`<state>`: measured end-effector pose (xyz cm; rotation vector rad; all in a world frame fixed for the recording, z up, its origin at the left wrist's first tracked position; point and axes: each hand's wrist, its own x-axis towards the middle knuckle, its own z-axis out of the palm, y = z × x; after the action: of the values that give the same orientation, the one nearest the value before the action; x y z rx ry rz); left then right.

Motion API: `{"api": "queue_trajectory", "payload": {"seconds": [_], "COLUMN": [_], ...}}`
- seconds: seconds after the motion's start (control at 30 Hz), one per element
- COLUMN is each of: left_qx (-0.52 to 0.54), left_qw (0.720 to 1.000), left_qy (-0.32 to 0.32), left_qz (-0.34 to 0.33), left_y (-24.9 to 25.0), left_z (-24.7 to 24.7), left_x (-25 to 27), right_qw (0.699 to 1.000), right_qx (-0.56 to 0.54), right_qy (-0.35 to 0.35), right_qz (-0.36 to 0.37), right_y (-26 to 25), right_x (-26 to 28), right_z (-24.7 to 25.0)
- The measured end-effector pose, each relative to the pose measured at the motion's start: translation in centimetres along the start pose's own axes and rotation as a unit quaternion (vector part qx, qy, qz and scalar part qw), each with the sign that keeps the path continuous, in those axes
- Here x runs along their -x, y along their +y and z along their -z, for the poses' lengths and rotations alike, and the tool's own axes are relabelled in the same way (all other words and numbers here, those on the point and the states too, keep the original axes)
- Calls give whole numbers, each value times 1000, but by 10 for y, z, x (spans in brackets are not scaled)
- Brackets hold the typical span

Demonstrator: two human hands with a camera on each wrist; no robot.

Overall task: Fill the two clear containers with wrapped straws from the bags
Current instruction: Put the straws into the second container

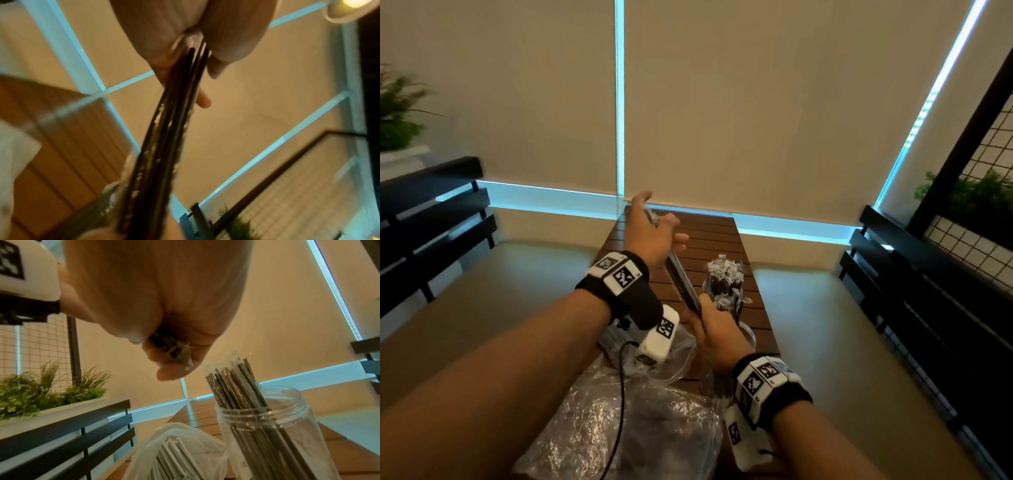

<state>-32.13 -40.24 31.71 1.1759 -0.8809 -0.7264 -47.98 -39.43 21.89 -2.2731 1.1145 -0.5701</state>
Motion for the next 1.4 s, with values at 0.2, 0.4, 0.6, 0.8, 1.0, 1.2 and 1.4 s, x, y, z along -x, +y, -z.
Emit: {"api": "queue_trajectory", "payload": {"seconds": [0.2, 0.4, 0.6, 0.8, 1.0, 1.2, 1.4], "left_qx": [-161, -178, -263, -394, -514, -591, -590], "left_qw": [967, 949, 907, 829, 740, 667, 681], "left_qy": [-78, -154, -166, -255, -339, -423, -415], "left_qz": [-181, -208, -285, -304, -272, -163, -128], "left_y": [-3, -13, -22, -43, -86, -127, -134], "left_z": [-29, -56, -67, -71, -78, -62, -60], "left_x": [19, 18, 12, 12, 15, 23, 24], "right_qw": [997, 993, 983, 979, 984, 982, 979], "right_qx": [33, 17, 12, 19, 4, -3, -4], "right_qy": [22, 43, 90, 67, 73, 102, 113], "right_qz": [-71, -104, -157, -191, -160, -159, -168], "right_y": [12, 28, 55, 69, 80, 88, 92], "right_x": [-19, -24, -27, -23, -16, -14, -9], "right_z": [4, 17, 20, 8, 5, 6, 2]}}
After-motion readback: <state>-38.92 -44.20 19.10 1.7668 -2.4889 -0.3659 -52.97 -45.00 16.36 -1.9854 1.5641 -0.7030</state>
